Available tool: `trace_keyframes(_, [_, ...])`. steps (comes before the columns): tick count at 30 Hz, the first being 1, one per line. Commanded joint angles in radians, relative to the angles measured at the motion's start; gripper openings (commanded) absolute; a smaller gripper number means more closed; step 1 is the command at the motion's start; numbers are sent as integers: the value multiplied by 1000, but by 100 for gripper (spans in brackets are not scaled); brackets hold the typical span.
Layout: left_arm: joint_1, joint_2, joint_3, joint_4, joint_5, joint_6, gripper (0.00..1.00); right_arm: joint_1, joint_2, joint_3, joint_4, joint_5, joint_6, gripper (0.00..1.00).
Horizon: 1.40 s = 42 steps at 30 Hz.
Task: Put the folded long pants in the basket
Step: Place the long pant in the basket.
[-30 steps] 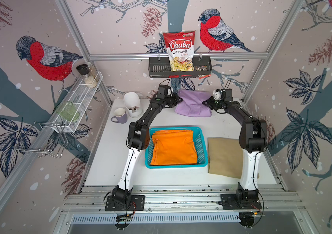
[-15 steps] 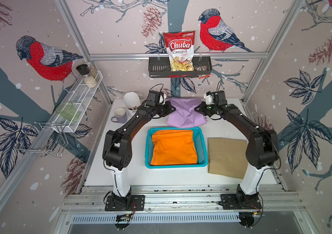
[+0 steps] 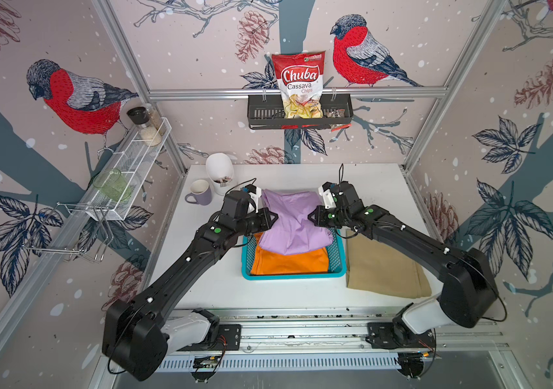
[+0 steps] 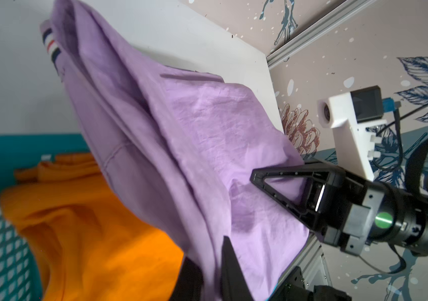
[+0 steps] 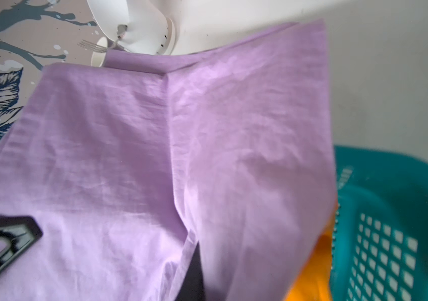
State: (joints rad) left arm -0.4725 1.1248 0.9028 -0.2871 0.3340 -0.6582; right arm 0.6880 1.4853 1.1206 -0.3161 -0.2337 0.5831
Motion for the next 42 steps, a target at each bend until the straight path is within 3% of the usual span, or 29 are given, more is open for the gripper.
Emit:
trace_keyframes(1, [-11,-75,-98,11,-65,-46,0,47,-33,-49,45,58,46,0])
trace_keyframes(8, [-18,-123,-256,22,-133,-100,0,87,-58,-229,147,80,179,0])
trace_keyframes(16, [-18,-16,-255,-30,-178,-93,0,81,-30,-319,183,98,264,0])
trace_keyframes(18, [-18,-15,-255,-56,-202,-93,0,77,-8,-323,162,116,262,3])
trace_keyframes(20, [-18,-21,-246,-81,-229,-91,0,64,3,-318,157,118,245,16])
trace_keyframes(21, [-18,-25,-237,-92,-243,-91,7,58,3,-310,152,121,236,20])
trace_keyframes(23, [-18,-39,-208,-110,-266,-89,37,49,-2,-273,121,142,204,28])
trace_keyframes(25, [-17,-49,-170,-126,-296,-89,56,44,-5,-219,69,182,170,41])
trace_keyframes(27, [-11,-55,-121,-140,-323,-73,63,40,-8,-158,8,226,130,55])
trace_keyframes(30, [22,-41,-27,-171,-364,-29,71,40,-10,-74,-74,291,74,59])
trace_keyframes(33, [56,-17,24,-117,-298,-4,63,41,-21,-24,-99,312,54,57])
trace_keyframes(35, [57,21,37,-51,-198,-1,32,40,-26,-23,-67,271,61,51])
trace_keyframes(37, [56,75,34,14,-93,-22,5,40,-28,-48,1,200,77,34])
trace_keyframes(39, [45,140,26,46,-18,-42,0,39,-21,-87,77,127,108,15])
trace_keyframes(42, [9,212,6,67,14,-49,0,31,12,-142,183,18,146,2])
